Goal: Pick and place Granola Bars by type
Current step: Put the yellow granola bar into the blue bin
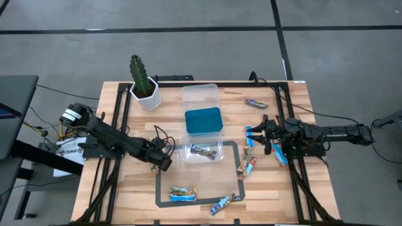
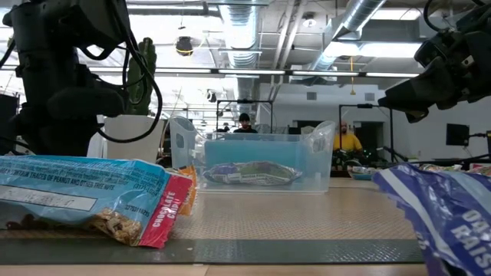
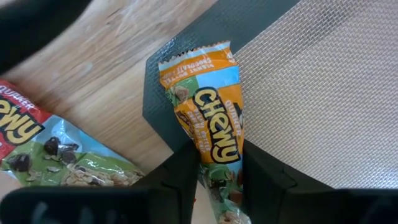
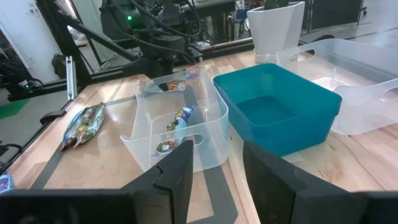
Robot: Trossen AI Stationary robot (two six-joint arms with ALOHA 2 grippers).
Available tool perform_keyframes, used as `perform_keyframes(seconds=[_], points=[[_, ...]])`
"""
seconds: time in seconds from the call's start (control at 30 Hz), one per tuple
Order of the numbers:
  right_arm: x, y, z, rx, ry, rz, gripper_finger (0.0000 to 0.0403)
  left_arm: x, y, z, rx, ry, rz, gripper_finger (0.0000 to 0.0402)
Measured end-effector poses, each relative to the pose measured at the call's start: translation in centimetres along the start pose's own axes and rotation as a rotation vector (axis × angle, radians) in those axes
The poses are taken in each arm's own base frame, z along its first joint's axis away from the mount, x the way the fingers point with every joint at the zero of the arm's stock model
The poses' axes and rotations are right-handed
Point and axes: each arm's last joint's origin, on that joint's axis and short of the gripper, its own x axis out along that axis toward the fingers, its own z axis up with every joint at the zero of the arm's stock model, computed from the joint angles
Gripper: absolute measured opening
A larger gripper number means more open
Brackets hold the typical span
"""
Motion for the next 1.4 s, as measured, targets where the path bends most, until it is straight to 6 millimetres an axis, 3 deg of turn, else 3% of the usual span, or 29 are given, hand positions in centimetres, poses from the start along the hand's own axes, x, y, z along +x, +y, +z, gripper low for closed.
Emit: perform_keyframes(seconds=[0.23,0.7,0.93,1.4], points=[[0.0,0.0,0.0,0.0,0.0,0.0,0.0133,-0.2,-0.3,0.1,0.021,-0.012,0.0,0.0093],[0.0,0.0,0.0,0.0,0.0,0.0,0.0134,-2.7,-2.7,1.5,0.109,-0.158,-0.078,0.0093],[0.0,0.0,0.0,0.0,0.0,0.0,0.0133,-5.0,-2.3,2.5,0.112,-0.282,-0.12,0.0093],[0.0,0.0,0.0,0.0,0.0,0.0,0.0134,-10.5,-0.1,5.5,0.118,-0.73,-0.119,0.0093]])
